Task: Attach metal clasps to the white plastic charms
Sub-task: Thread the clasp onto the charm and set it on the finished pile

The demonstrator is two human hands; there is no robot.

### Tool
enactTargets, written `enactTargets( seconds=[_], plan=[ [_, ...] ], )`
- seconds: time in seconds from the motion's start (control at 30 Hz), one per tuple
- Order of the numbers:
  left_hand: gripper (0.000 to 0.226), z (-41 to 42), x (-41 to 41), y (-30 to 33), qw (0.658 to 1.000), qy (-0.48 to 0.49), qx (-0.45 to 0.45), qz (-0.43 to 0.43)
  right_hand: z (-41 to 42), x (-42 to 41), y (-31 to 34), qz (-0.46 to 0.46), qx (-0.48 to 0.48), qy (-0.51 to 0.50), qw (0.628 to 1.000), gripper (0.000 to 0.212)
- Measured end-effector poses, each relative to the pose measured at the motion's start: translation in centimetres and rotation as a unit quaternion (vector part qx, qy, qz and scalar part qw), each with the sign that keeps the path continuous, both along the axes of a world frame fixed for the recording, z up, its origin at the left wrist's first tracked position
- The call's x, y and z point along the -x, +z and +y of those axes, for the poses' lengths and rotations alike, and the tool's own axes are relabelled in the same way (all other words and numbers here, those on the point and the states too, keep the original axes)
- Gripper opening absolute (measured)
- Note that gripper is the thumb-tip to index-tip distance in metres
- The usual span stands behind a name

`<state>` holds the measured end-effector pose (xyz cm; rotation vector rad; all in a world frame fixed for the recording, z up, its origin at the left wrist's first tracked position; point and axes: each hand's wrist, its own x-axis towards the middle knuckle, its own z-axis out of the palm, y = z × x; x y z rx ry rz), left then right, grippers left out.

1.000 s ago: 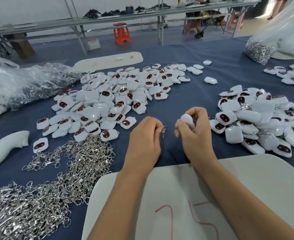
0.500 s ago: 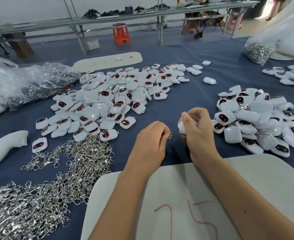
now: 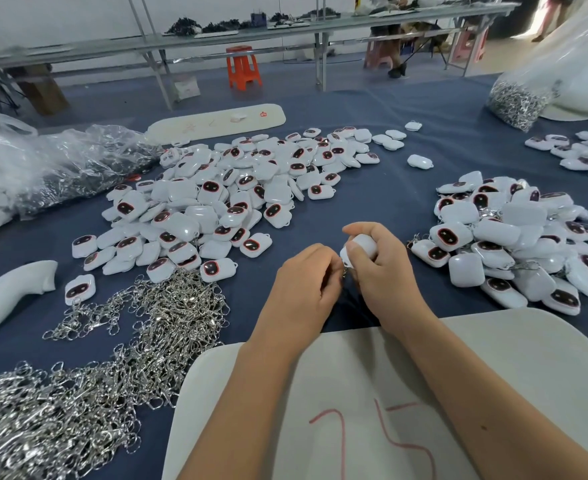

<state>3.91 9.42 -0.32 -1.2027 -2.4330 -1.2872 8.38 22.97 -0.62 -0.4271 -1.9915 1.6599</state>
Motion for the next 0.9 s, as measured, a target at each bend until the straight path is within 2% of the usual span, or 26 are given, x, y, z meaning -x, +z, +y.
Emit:
enactTargets(
  seconds=[0.73,0.9],
  plan=[
    [0.016,-0.01,-0.16,-0.52,0.999,0.035,0.016,-0.001,0.03,-0.19,-0.19,0.015,-0.045,-0.049,0.998,0.020],
    [0.017,0.27,-0.26,-0.65,0.996,0.071,-0.010,-0.054,-0.37,-0.32,-0.23,0.062,-0.103,-0.068,0.990,0.021]
  ],
)
